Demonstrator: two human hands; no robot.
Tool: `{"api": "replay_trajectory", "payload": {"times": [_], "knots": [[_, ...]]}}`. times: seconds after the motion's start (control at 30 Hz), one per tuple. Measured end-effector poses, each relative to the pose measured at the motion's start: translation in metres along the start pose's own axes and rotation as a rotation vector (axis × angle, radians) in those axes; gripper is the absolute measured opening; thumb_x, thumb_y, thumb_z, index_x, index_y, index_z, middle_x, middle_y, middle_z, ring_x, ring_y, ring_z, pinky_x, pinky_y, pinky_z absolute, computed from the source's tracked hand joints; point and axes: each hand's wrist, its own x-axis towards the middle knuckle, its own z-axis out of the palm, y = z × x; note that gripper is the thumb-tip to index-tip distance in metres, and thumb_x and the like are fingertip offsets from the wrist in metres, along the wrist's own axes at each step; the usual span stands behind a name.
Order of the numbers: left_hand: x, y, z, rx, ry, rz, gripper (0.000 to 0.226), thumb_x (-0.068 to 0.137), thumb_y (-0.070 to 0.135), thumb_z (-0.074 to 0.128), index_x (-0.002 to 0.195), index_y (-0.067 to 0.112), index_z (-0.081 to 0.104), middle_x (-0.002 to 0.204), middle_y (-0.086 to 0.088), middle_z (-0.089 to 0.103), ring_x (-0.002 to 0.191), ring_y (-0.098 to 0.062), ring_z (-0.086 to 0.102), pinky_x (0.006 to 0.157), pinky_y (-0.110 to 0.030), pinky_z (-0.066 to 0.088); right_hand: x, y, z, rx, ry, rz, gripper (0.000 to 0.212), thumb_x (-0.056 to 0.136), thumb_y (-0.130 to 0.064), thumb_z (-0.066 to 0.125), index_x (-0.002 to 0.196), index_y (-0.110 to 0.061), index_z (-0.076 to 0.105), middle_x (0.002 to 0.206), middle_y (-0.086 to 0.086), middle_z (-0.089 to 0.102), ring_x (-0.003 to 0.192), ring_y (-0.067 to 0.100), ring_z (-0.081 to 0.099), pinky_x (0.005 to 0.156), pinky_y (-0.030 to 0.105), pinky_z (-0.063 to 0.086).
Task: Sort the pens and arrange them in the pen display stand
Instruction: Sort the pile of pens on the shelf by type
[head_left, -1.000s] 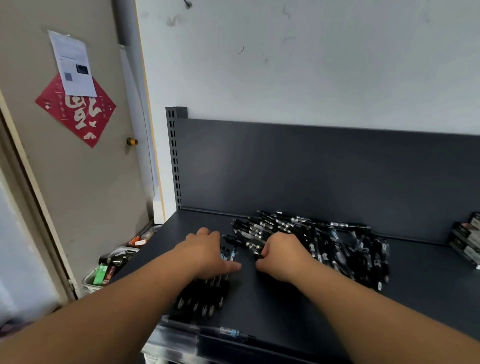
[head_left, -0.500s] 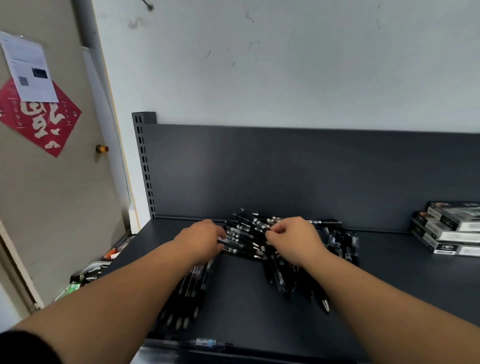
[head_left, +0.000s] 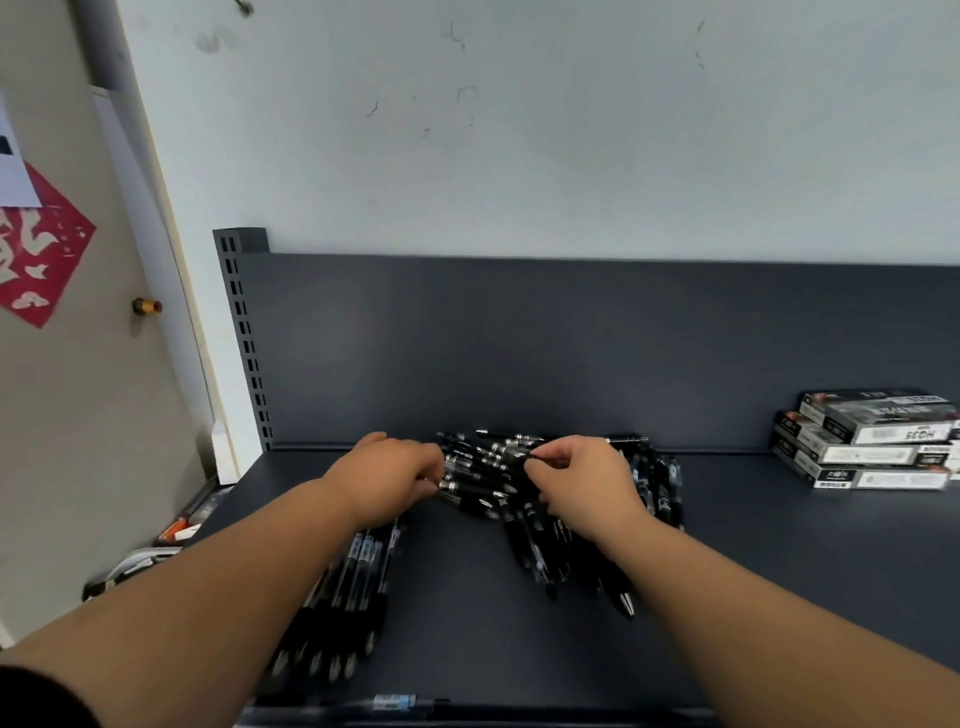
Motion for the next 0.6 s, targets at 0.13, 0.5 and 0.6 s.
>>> {"api": "replay_trajectory", "payload": {"times": [0.13, 0.5, 0.6], "knots": [[-0.01, 0.004, -0.009, -0.169, 0.159, 0.039, 0.011, 0.095, 0.032, 0.054, 0.105, 0.031, 0.059, 0.102, 0.013, 0.055, 0.091, -0.01, 0.055, 0.083, -0.029, 0.047, -0.001, -0.007, -0.005, 0.281, 0.127, 0.02, 0.007, 0.082, -0.02, 0.071, 0.078, -0.025, 0.07, 0.068, 0.0, 0.071, 0.064, 0.017, 0.068, 0.07, 0.036, 0.06], [-0.011, 0.054, -0.05, -0.686, 0.425, -0.027, 0.03, 0.081, 0.016, 0.074, 0.099, 0.035, 0.061, 0.091, 0.017, 0.067, 0.09, 0.004, 0.058, 0.073, 0.002, 0.035, 0.0, -0.017, -0.037, 0.4, 0.291, -0.202, 0.013, 0.089, -0.022, 0.067, 0.096, -0.032, 0.065, 0.081, -0.005, 0.067, 0.078, 0.012, 0.064, 0.079, 0.03, 0.053], [-0.004, 0.081, -0.058, -0.928, 0.419, -0.065, 0.034, 0.076, 0.019, 0.079, 0.101, 0.034, 0.061, 0.088, 0.016, 0.071, 0.081, 0.001, 0.061, 0.072, -0.008, 0.042, 0.002, -0.011, -0.055, 0.368, 0.373, -0.255, 0.021, 0.09, -0.021, 0.065, 0.109, -0.029, 0.061, 0.077, -0.011, 0.061, 0.071, 0.003, 0.057, 0.074, 0.021, 0.047]]}}
